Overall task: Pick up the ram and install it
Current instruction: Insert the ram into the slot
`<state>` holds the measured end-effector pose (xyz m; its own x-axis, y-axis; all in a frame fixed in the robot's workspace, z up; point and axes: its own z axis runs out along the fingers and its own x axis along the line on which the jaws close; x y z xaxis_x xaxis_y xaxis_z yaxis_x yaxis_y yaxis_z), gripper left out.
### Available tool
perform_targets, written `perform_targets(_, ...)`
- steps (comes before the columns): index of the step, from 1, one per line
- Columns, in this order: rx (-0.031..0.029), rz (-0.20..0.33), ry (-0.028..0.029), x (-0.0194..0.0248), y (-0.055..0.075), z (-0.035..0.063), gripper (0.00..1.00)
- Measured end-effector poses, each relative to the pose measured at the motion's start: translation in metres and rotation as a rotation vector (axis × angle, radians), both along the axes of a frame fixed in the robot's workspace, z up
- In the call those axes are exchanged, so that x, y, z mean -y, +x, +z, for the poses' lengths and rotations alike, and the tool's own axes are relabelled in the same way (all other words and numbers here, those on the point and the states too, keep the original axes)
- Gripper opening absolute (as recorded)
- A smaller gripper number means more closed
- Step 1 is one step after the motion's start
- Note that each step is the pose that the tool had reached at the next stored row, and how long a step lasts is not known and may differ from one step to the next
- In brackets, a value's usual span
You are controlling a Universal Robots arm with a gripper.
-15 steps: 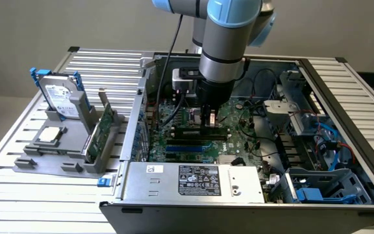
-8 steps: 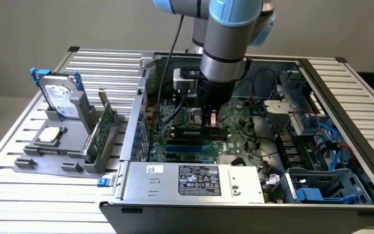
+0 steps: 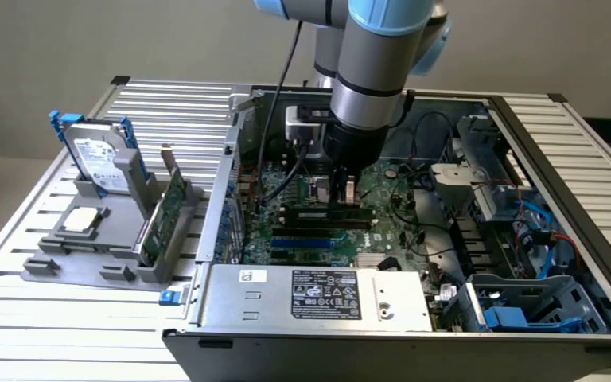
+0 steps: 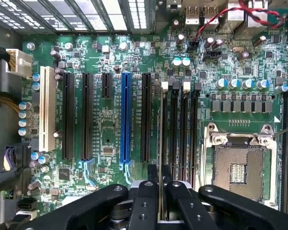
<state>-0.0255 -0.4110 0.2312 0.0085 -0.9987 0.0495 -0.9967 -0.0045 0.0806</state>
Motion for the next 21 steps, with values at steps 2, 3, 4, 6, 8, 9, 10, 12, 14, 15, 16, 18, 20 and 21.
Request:
perform_targets(2,-0.0047,0.000,-0.0015,-0.0001,0.000,0.0022,0.14)
perform_targets(3,-0.0067,0.001,-0.0018,-0.0002,0.000,0.0030,0.14)
perform_targets(4,-0.0090,0.001,-0.0018,-0.0003,0.001,0.0032,0.14)
perform_targets(6,-0.0134,0.002,-0.0017,-0.0004,0.002,0.0033,0.14)
perform_targets(8,-0.0189,0.003,-0.0020,-0.0005,0.004,0.0034,0.14)
perform_targets(9,-0.0231,0.004,-0.0021,-0.0005,0.006,0.0034,0.14)
perform_targets(10,-0.0271,0.004,-0.0022,-0.0006,0.007,0.0035,0.14)
perform_targets(12,-0.0389,0.005,-0.0018,-0.0006,0.009,0.0033,0.14)
perform_targets(14,-0.0552,0.007,-0.0019,-0.0006,0.009,0.0031,0.14)
perform_targets(15,-0.0621,0.008,-0.0019,-0.0006,0.009,0.0028,0.14)
perform_targets(16,-0.0675,0.010,-0.0019,-0.0006,0.010,0.0026,0.14)
perform_targets(18,-0.0747,0.015,-0.0021,-0.0006,0.010,0.0021,0.14)
perform_targets(20,-0.0776,0.020,-0.0025,-0.0009,0.011,0.0017,0.14)
perform_targets(21,-0.0779,0.022,-0.0024,-0.0010,0.012,0.0014,0.14)
